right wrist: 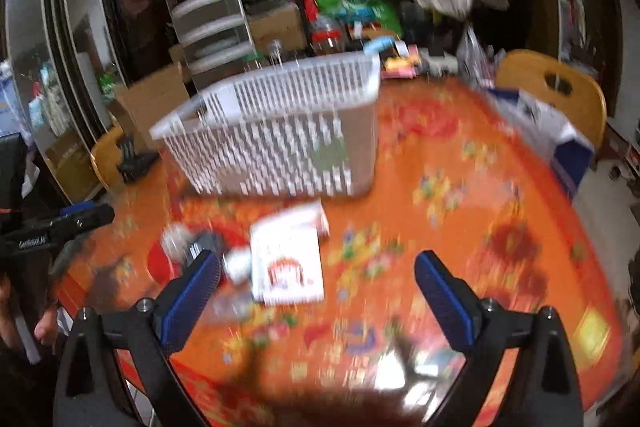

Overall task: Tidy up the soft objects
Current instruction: 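Withdraw both tools from the basket back over the table, then grasp the white ridged silicone piece with the left tool while the right grasps the tomato-print packet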

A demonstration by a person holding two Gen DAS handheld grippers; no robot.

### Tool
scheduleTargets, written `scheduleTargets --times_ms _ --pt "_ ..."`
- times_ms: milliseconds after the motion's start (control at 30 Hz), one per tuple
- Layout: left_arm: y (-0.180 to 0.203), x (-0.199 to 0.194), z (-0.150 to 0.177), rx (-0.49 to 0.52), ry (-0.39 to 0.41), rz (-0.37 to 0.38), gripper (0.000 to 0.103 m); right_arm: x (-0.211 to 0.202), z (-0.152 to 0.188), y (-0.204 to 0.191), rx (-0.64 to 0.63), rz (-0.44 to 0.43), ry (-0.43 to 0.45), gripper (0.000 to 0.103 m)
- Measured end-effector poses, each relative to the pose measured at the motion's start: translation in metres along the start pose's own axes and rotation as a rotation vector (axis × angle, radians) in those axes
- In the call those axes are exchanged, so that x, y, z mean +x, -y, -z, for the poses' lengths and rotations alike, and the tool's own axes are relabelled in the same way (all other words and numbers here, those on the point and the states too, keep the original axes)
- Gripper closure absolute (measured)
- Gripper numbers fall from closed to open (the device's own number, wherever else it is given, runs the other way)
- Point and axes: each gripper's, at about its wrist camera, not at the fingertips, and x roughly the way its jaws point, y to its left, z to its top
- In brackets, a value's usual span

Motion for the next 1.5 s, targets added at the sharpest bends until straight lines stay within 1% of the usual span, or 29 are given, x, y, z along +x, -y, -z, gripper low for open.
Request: scheduleTargets --times_ms 33,67,133,267,367,500,567,633,767,833,933,1267,1367,1433,1500 --pt "0.001 0.009 0.01 0.003 -0.028 0.02 0.0 0.011 0.007 -0.003 -0.007 -0.02 -0.034 0.005" --pt "0.002 0.015 0.015 0.009 -0.043 0.024 0.0 0.021 0.011 -0.006 -0.012 -0.03 -0.064 0.006" --pt "0.006 0.024 0.021 0.014 -0.064 0.013 0.0 0.034 0.015 -0.009 -0.018 -0.031 -0.095 0.01" --pt "0.002 0.027 0.019 0.005 -0.032 0.004 0.0 0.04 0.013 -0.011 -0.022 -0.043 -0.093 0.011" --pt "0.0 0.031 0.015 -0.003 -0.032 0.007 0.001 0.045 0.008 -0.01 -0.022 -0.042 -0.094 0.013" --pt "0.002 0.042 0.008 0.023 -0.03 -0.006 0.004 0.053 0.006 -0.009 -0.029 -0.044 -0.107 0.016" --pt "0.005 0.048 0.007 0.041 -0.042 -0.01 0.008 0.061 0.006 -0.01 -0.036 -0.049 -0.12 0.021" --pt "0.008 0.052 0.008 0.063 -0.048 -0.021 0.018 0.064 0.006 -0.013 -0.045 -0.046 -0.112 0.023" --pt "0.011 0.06 0.013 0.075 -0.061 -0.017 0.025 0.066 0.006 -0.014 -0.049 -0.06 -0.111 0.027" --pt "0.013 0.063 0.014 0.082 -0.063 -0.011 0.034 0.066 0.005 -0.014 -0.048 -0.062 -0.111 0.028" --pt "0.013 0.066 0.014 0.082 -0.055 -0.007 0.041 0.067 0.005 -0.014 -0.053 -0.06 -0.111 0.03" --pt "0.024 0.072 0.013 0.141 -0.061 0.012 0.055 0.067 0.006 -0.013 -0.048 -0.072 -0.107 0.031" --pt "0.026 0.072 0.013 0.144 -0.054 0.019 0.06 0.066 0.006 -0.013 -0.05 -0.069 -0.107 0.031" --pt "0.027 0.071 0.013 0.145 -0.051 0.024 0.067 0.066 0.006 -0.013 -0.052 -0.067 -0.107 0.031" --pt "0.027 0.071 0.014 0.148 -0.05 0.022 0.067 0.066 0.006 -0.013 -0.052 -0.067 -0.107 0.031"
